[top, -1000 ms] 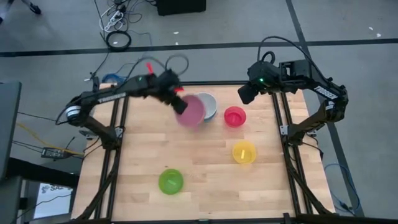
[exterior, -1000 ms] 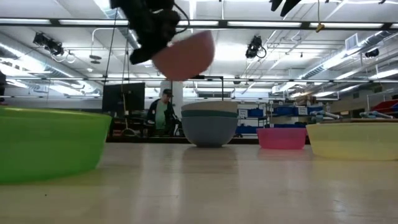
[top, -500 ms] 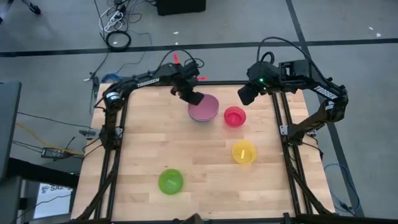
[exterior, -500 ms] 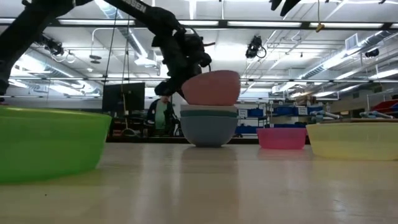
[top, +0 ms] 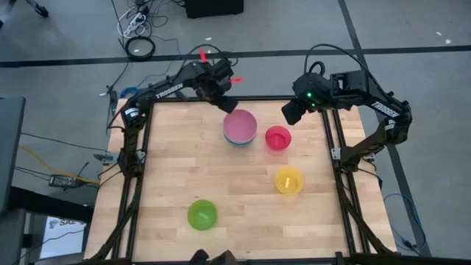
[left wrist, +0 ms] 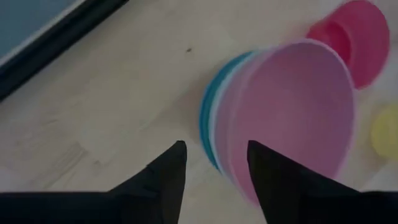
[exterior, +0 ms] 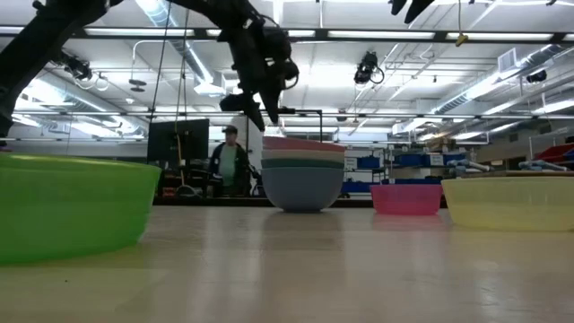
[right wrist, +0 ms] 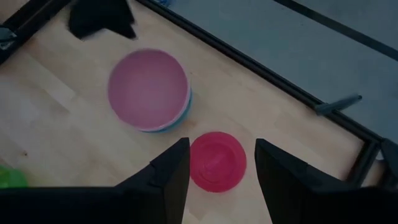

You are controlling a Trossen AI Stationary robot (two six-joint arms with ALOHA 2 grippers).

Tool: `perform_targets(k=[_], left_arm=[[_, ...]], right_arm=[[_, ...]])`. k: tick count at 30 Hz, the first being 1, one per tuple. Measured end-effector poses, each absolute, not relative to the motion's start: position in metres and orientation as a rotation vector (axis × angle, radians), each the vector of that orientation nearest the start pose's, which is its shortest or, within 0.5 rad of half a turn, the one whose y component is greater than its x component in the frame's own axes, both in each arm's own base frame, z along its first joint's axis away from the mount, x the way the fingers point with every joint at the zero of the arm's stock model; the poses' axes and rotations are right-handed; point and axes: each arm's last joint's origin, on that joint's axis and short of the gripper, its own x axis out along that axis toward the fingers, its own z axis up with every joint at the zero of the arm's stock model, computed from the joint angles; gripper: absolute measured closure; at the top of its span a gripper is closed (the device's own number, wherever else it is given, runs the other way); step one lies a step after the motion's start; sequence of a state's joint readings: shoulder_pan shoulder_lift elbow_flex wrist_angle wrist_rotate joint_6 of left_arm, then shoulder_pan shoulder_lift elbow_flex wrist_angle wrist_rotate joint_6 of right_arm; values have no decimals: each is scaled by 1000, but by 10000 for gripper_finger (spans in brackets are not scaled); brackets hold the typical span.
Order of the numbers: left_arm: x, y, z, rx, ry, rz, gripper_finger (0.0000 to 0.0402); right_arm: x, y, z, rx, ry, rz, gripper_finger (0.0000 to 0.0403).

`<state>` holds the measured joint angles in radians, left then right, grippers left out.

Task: Nest bowls inside each other
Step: Stack the red bowl on top of the pink bowl

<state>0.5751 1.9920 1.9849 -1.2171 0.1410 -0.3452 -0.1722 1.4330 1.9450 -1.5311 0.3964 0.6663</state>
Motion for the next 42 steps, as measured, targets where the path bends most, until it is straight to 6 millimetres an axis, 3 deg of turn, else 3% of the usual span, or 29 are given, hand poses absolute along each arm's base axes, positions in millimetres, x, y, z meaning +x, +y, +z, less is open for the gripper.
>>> perform_targets(k=[5, 8, 11, 17, 22, 33, 42], left_arm=[[335, 208, 354, -632, 1079, 518, 219], [324, 202, 383, -586, 1073, 521, 220], [308, 194, 409, -535, 1062, 538, 220], [254, 165, 459, -502, 894, 588, 220], [214, 141, 491, -520, 747, 654, 220], [151, 102, 526, -574, 541, 755, 220], [129, 89, 531, -588, 516, 812, 220]], right_arm=[[211, -49, 446, 501, 869, -872, 236], [217, -52, 428, 519, 953, -866, 237], [230, -55, 396, 539, 1057, -816, 237], [260, -65, 325, 636, 1113, -642, 238], [265, -67, 285, 641, 1173, -599, 239], [278, -71, 232, 633, 1251, -530, 239], [296, -76, 187, 557, 1394, -524, 239]])
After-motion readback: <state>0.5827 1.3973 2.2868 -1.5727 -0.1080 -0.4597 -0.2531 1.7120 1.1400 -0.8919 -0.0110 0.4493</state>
